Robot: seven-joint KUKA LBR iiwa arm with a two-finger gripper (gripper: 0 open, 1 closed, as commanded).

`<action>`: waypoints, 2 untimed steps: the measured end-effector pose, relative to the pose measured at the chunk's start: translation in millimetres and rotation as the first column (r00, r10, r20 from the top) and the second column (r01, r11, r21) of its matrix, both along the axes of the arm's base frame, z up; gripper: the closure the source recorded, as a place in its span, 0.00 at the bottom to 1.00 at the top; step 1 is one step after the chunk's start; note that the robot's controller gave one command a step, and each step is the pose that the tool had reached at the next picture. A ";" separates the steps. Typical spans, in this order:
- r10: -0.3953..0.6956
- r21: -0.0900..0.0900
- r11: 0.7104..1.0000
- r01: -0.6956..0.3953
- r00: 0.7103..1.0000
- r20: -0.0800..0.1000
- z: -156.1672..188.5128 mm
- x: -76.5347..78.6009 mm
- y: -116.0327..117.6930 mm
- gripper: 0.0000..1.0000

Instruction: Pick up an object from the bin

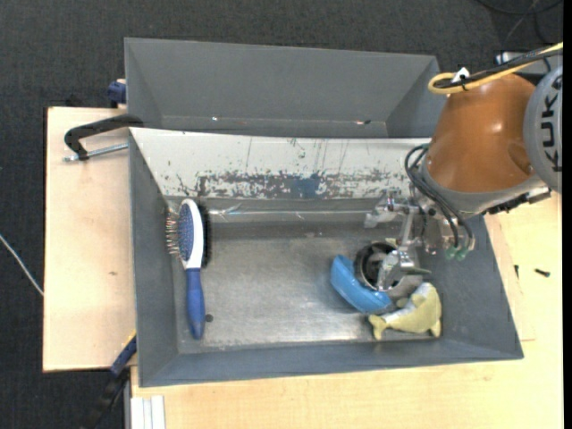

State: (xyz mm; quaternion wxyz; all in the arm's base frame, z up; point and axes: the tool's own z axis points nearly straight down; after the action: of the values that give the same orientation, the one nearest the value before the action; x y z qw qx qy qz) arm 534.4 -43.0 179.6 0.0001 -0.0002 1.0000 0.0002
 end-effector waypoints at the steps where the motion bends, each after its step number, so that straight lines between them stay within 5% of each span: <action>1: 0.021 0.003 1.000 -0.021 1.000 -0.008 -99.2 10.6 27.4 0.00; 2: 0.021 0.003 1.000 -0.021 1.000 0.001 -94.3 13.0 27.1 1.00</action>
Offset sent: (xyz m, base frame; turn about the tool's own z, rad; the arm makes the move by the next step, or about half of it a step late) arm 0.0120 0.0250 -0.0956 -0.0194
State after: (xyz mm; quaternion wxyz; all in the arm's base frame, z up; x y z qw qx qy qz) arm 547.4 -15.9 85.4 0.0005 -0.0107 0.9999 0.0015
